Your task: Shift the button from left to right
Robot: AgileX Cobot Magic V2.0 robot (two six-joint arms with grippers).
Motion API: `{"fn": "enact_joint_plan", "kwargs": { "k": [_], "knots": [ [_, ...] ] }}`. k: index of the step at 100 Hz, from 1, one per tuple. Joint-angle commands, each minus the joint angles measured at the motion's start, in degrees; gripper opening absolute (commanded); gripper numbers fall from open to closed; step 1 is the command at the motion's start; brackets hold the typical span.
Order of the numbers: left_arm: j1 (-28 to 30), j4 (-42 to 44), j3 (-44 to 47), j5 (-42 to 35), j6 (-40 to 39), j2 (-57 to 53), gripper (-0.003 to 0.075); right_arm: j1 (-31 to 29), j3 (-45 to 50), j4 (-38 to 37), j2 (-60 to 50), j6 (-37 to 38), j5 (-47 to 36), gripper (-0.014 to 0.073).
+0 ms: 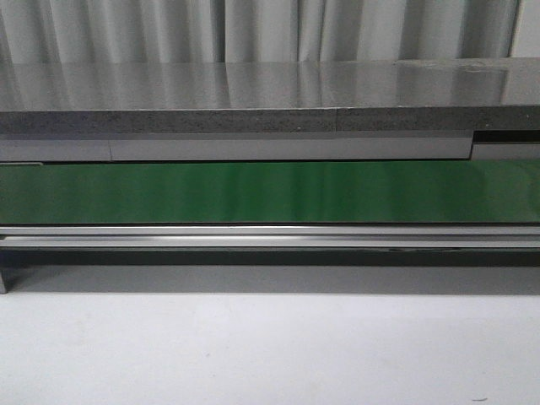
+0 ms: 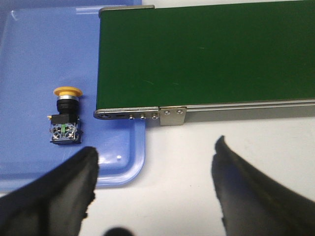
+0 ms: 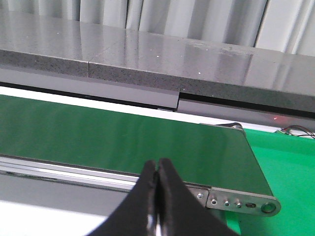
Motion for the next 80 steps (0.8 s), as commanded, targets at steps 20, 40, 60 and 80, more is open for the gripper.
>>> {"fn": "enact_joint_plan", "kwargs": {
  "k": [20, 40, 60, 80],
  "knots": [
    [2.54, 2.25, -4.73, -0.31, -3.20, 2.61, 0.0582, -0.26, 0.06, -0.64, -0.99, -0.05, -4.64, -0.0068],
    [11.98, 3.13, -10.08, -1.26, -1.48, 10.84, 0.0582, -0.26, 0.06, -0.64, -0.99, -0.05, -4.64, -0.0068],
    [19.10, 2.69, -15.04, -2.01, -0.04, 22.68, 0.0582, -0.26, 0.06, -0.64, -0.99, -0.05, -4.64, -0.0068],
    [21.78, 2.20, -20.95, -2.46, -0.04, 35.08, 0.0582, -0.26, 0.06, -0.64, -0.99, -0.05, -4.64, -0.0068]
  ]
}}
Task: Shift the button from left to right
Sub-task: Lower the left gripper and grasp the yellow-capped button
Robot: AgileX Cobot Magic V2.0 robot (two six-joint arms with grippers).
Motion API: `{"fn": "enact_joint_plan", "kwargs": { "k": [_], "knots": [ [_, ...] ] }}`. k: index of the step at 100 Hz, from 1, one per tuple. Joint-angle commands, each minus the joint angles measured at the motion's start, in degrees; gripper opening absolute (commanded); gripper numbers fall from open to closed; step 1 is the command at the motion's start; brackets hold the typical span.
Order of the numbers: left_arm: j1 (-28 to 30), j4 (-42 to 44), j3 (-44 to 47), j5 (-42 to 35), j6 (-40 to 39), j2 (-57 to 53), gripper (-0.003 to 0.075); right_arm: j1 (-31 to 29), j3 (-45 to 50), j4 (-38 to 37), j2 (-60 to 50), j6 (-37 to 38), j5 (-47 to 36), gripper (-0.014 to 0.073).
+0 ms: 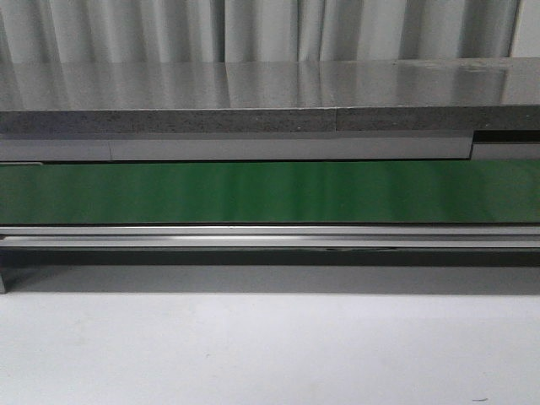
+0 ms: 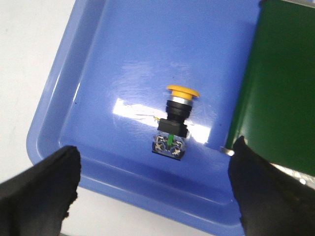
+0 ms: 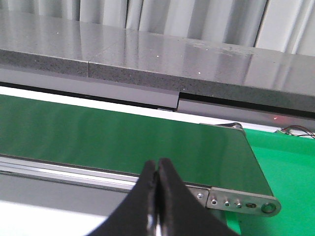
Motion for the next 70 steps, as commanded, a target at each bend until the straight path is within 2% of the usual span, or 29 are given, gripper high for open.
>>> {"fn": "enact_joint_plan", "kwargs": {
  "k": [1, 31, 70],
  "knots": [
    [0.65, -0.59, -4.19, -2.62, -0.01, 3.48, 0.0582, -0.26, 0.06, -0.64, -0.99, -0.05, -4.64, -0.0068],
    [0.65, -4.38, -8.63, -3.19, 2.63, 14.94, 0.0581, -0.26, 0.06, -0.64, -0.99, -0.05, -4.64, -0.0068],
    [0.65, -4.38, -8.63, -4.40, 2.63, 22.11, 0.0581, -0.26, 0.06, -0.64, -0.99, -0.05, -4.64, -0.0068]
  ]
}}
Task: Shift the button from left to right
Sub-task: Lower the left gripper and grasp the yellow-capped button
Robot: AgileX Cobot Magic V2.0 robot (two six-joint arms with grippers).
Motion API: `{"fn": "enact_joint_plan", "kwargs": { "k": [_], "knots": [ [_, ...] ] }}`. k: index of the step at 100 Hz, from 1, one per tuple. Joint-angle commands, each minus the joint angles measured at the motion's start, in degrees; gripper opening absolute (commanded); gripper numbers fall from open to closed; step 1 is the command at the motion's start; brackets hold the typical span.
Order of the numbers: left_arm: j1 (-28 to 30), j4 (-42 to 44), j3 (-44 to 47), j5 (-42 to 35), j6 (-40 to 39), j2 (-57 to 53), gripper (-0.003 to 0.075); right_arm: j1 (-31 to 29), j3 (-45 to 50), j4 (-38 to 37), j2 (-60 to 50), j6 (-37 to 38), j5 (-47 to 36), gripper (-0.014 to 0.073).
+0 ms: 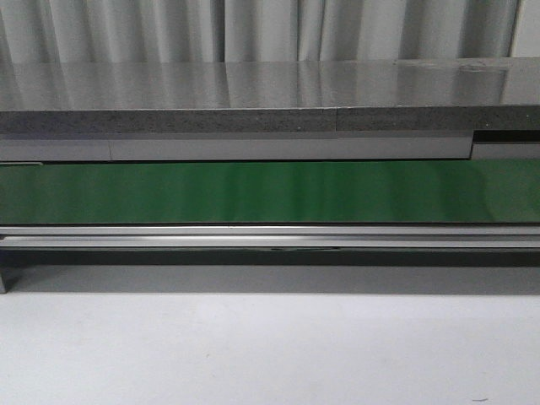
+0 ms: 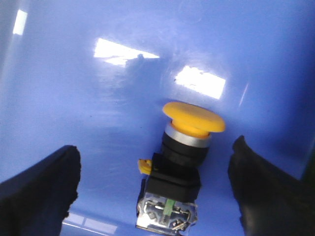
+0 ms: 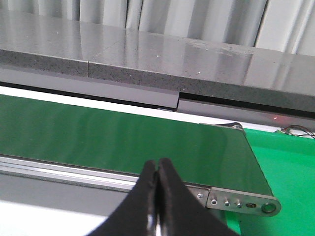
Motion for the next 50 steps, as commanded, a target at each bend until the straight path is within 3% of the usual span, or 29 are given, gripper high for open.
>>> {"fn": "enact_joint_plan", "kwargs": {
  "k": [1, 22, 50],
  "knots": [
    [0.03, -0.50, -1.70, -1.84, 0.10, -1.55, 0.0581, -0.26, 0.06, -0.64, -0.99, -0.05, -4.64, -0.0068],
    [0.03, -0.50, -1.70, -1.72, 0.10, 0.55, 0.0560, -0.26, 0.06, -0.64, -0.99, -0.05, -4.64, -0.0068],
    [0.03, -0.50, -1.70, -1.49, 0.10, 1.87, 0.0395, -0.26, 0.06, -0.64, -0.99, -0.05, -4.64, -0.0068]
  ]
}}
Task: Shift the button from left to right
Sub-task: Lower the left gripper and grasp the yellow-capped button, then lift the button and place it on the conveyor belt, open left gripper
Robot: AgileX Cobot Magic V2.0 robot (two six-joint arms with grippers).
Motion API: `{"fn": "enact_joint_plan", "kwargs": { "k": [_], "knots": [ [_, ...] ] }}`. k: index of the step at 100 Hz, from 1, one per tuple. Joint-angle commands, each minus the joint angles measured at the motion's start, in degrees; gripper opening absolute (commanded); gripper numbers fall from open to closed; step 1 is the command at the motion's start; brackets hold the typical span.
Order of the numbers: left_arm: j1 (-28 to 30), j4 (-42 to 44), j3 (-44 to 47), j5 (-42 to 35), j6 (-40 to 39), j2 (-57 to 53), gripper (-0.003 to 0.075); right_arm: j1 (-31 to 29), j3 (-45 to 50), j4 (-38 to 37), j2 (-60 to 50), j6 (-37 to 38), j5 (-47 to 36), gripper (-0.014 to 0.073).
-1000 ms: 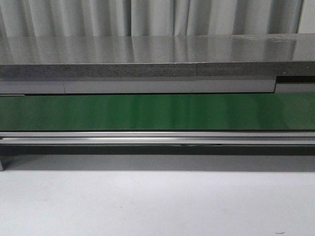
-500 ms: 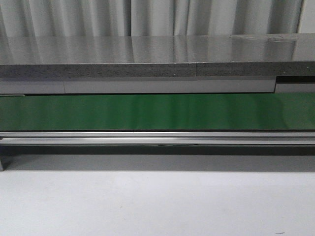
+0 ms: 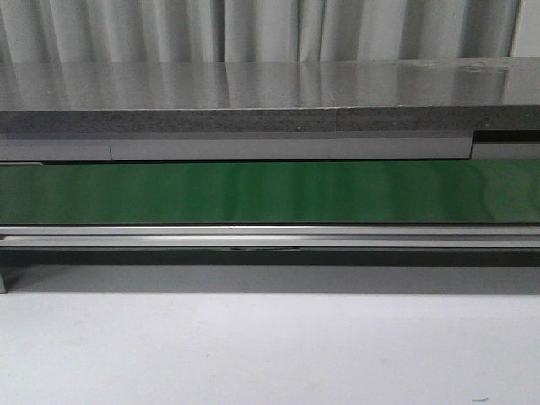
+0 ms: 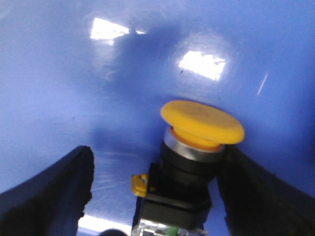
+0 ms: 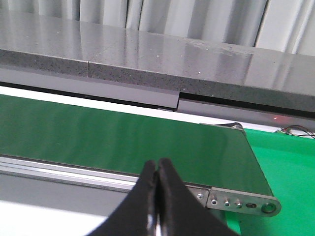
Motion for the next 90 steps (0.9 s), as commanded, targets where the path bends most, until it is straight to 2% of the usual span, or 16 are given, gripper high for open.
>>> {"fn": "enact_joint_plan", "kwargs": {
  "k": [1, 27, 45, 56, 72, 90],
  "knots": [
    [0.03, -0.50, -1.56, -0.75, 0.10, -2.71, 0.0381, -0.26, 0.06, -0.64, -0.99, -0.05, -4.64, -0.0068],
    [0.03, -0.50, -3.03, 0.78, 0.10, -2.90, 0.0010, -0.26, 0.06, -0.64, -0.99, -0.05, -4.64, -0.0068],
    [0.03, -0.50, -7.70, 5.07, 0.26, -4.45, 0.0005, -0.26, 0.06, -0.64, -0.99, -0.05, -4.64, -0.0068],
    [-0.07, -3.60, -10.35, 6.73, 1.30, -6.90, 0.0005, -0.26, 0.06, -0.64, -0.99, -0.05, -4.64, -0.0068],
    [-0.82, -11.17, -13.55, 10.12, 7.14, -9.83, 0.0005, -0.26, 0.06, -0.64, -0.99, -0.05, -4.64, -0.0068],
    [-4.83, -14.72, -15.57, 12.43, 9.88, -10.10, 0.0005, -0.26, 0.06, -0.64, -0.99, -0.05, -4.64, -0.0068]
  ]
}}
